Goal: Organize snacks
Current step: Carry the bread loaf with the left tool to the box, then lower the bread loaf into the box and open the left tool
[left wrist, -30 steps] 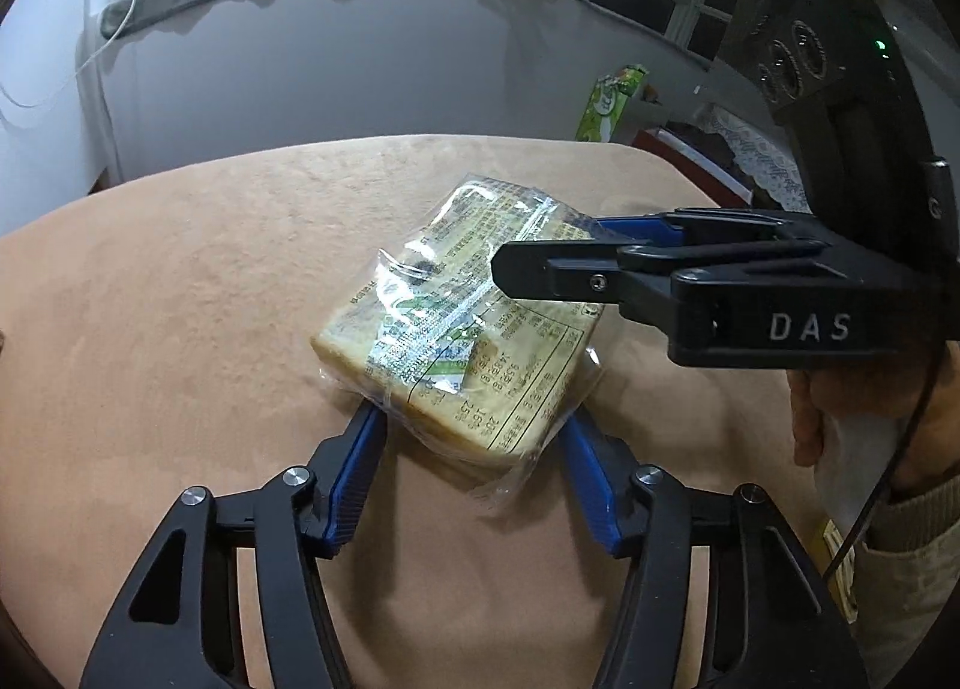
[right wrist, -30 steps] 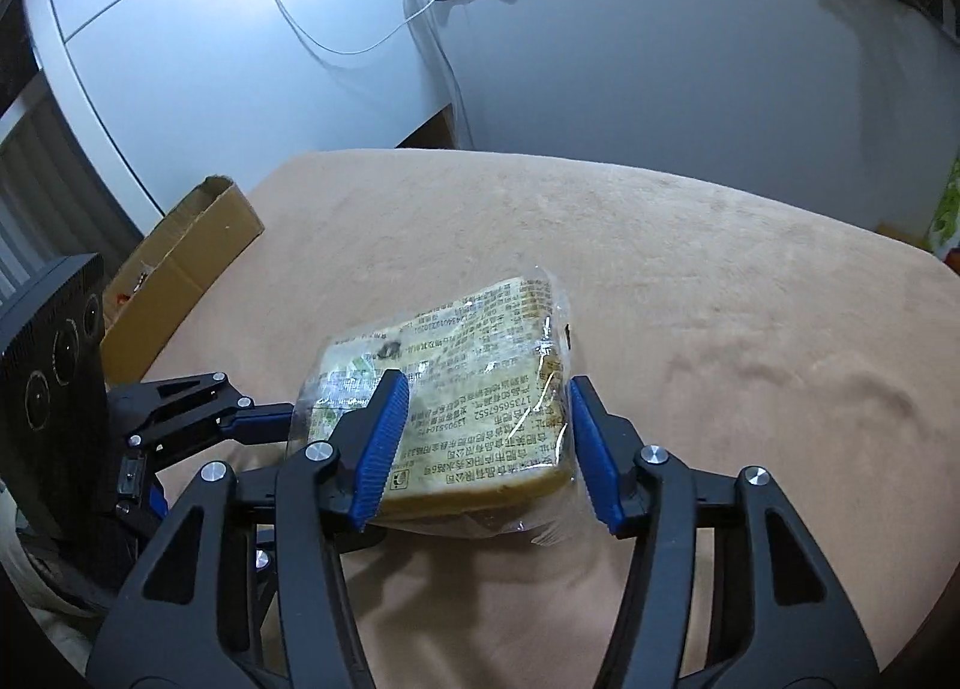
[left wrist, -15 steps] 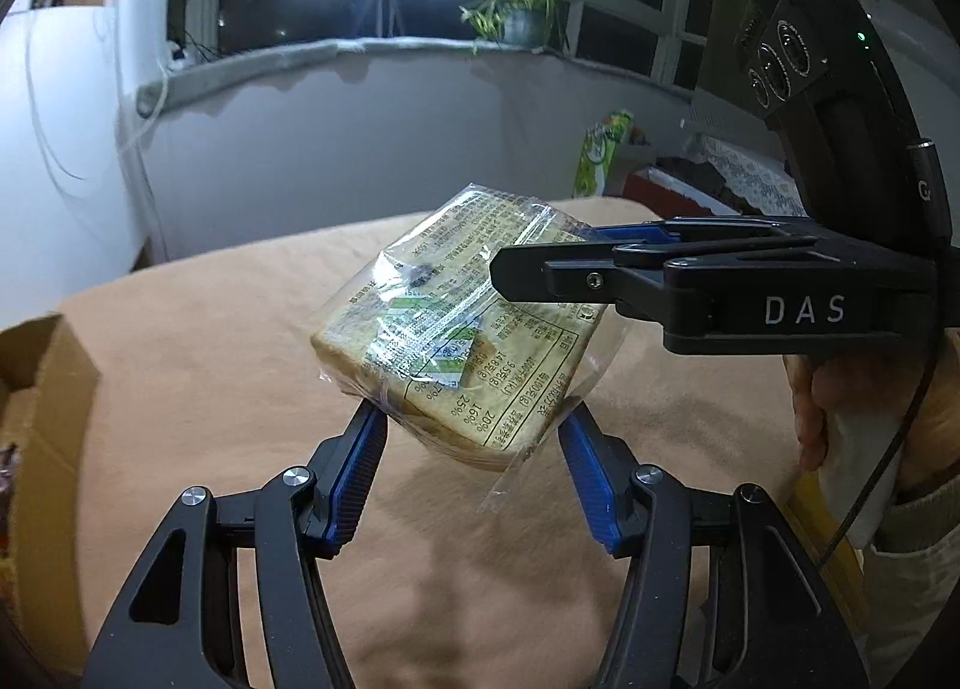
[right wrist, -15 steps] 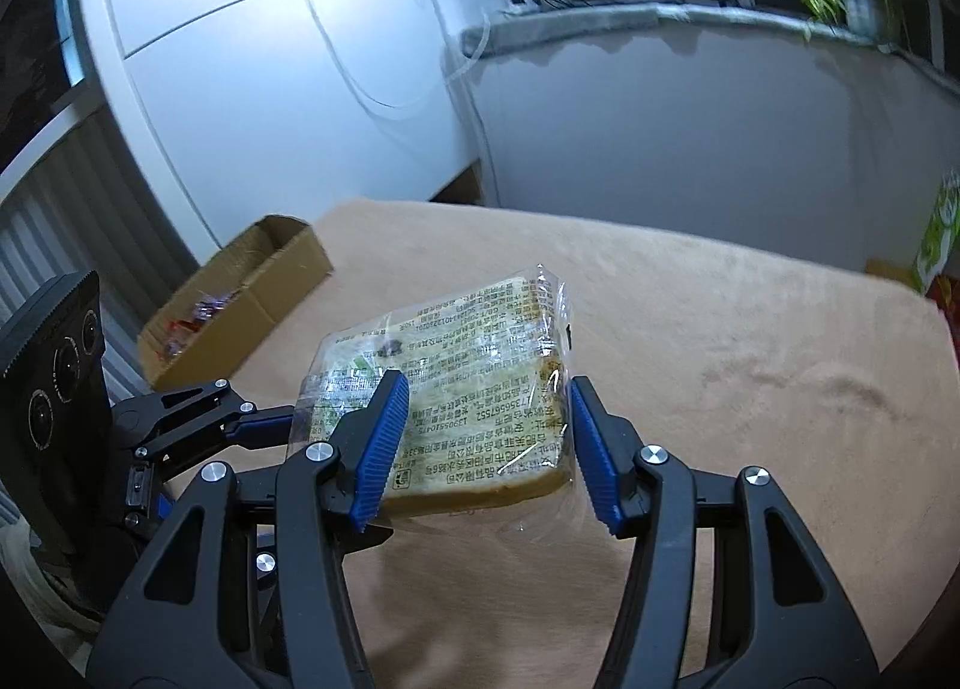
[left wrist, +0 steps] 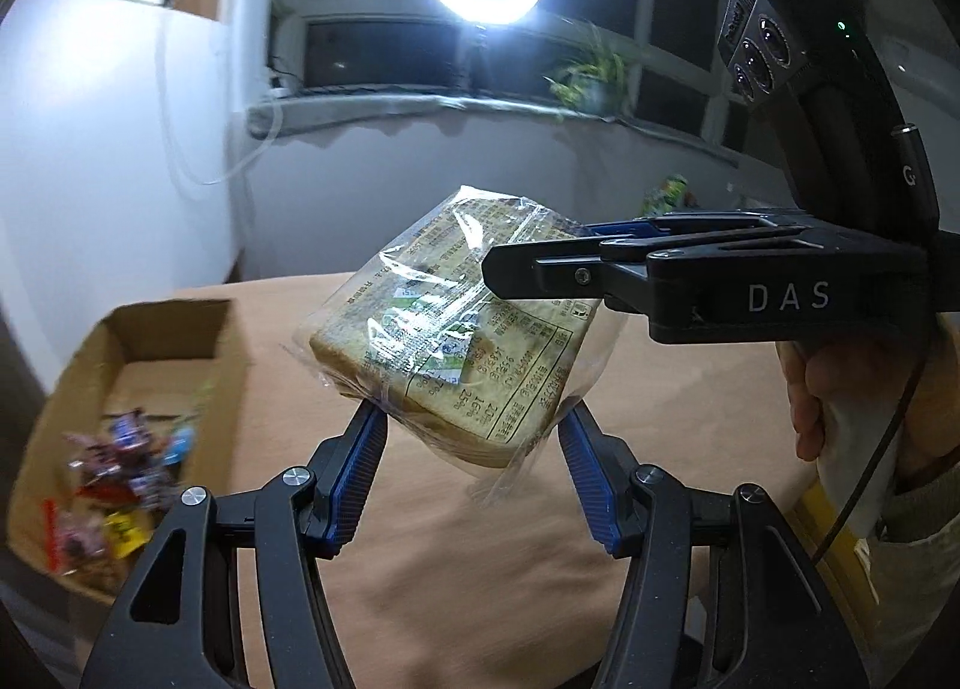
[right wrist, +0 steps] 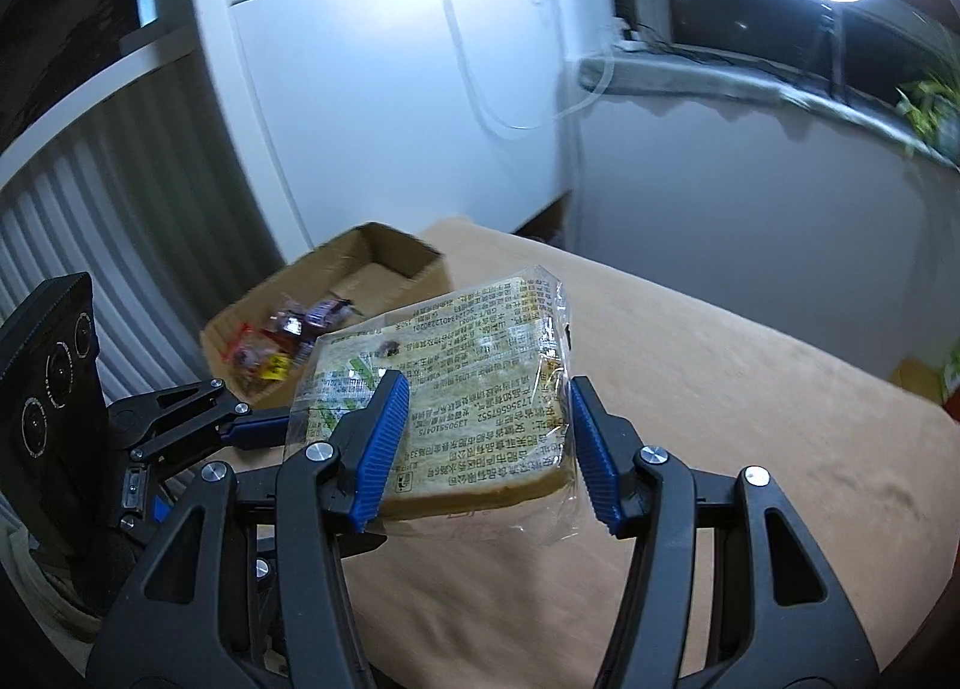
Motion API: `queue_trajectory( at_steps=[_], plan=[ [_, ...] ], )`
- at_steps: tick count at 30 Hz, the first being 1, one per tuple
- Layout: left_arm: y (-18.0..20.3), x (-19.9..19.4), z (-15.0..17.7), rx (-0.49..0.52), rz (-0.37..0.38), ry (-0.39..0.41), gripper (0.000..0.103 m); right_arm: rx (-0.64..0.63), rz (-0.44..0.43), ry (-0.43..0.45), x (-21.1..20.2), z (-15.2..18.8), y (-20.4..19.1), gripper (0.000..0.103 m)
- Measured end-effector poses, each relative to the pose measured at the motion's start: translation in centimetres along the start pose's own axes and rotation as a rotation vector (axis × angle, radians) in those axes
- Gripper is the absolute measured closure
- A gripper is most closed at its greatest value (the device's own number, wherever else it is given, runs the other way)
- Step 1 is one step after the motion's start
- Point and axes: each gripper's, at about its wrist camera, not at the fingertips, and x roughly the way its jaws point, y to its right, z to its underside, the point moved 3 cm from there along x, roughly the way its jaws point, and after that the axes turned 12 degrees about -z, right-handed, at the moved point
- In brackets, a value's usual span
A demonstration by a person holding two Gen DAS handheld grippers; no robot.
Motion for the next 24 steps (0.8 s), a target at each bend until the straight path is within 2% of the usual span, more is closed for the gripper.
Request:
queue_trajectory(
  at_steps=[10,20,21,22,23,24],
  plan=[
    [-9.5,-1.9,1.9,-0.126,-0.119,0.012,0.044,-0.118,-0.105,-0.058,8.6,-3.8,-7.8,0.046],
    [-17.3,-1.4,3.8,-0.248,-0.217,-0.009,0.043,-0.184,-0.198,-0.106,17.0,-6.2,-12.7,0.045],
    [-18.0,-1.3,4.1,-0.26,-0.234,-0.013,0.036,-0.204,-0.178,-0.088,17.5,-6.3,-12.9,0.036],
    [-18.6,-1.3,4.4,-0.272,-0.259,-0.015,0.031,-0.236,-0.09,-0.064,18.1,-6.4,-12.9,0.023],
    [-19.5,-1.4,4.9,-0.29,-0.291,-0.01,0.023,-0.246,-0.041,-0.047,18.2,-6.4,-12.8,0.02],
    [-20.0,-1.6,5.3,-0.302,-0.308,-0.007,0.021,-0.247,-0.018,-0.021,17.9,-6.3,-12.7,0.02]
  ],
)
